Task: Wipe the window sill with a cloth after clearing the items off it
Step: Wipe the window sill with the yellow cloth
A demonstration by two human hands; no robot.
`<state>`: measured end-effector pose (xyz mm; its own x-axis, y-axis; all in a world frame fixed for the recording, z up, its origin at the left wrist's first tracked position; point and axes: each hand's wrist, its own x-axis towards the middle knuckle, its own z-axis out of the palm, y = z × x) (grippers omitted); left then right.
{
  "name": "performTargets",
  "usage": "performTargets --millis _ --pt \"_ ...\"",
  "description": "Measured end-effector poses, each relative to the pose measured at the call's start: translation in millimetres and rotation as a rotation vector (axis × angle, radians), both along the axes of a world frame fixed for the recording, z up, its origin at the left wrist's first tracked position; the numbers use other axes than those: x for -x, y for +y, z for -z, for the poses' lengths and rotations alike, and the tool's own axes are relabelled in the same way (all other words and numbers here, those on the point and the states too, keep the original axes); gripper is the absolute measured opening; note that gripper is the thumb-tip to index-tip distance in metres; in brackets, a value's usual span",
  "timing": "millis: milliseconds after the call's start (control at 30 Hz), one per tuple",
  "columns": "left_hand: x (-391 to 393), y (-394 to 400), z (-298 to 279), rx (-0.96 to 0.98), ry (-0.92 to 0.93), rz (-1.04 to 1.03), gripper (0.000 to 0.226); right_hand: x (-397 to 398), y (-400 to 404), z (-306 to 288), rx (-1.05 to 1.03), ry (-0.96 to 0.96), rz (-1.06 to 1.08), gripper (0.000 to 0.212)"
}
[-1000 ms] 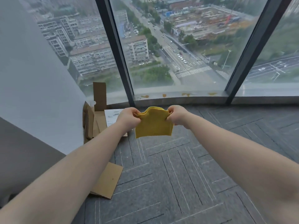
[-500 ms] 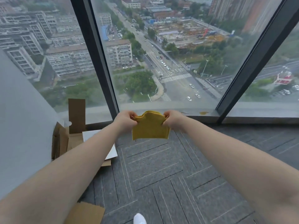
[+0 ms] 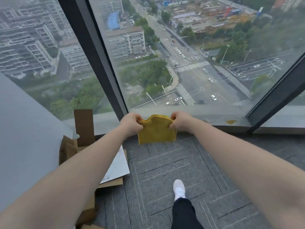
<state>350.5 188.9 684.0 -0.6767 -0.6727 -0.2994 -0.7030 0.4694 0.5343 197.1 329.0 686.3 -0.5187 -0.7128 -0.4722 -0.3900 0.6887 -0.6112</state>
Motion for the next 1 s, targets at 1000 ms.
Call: performTargets --millis 1000 --pt "118 -249 141 -0.108 -0.176 -0.262 0.011 132 -290 137 -0.230 0.123 -0.494 0.013"
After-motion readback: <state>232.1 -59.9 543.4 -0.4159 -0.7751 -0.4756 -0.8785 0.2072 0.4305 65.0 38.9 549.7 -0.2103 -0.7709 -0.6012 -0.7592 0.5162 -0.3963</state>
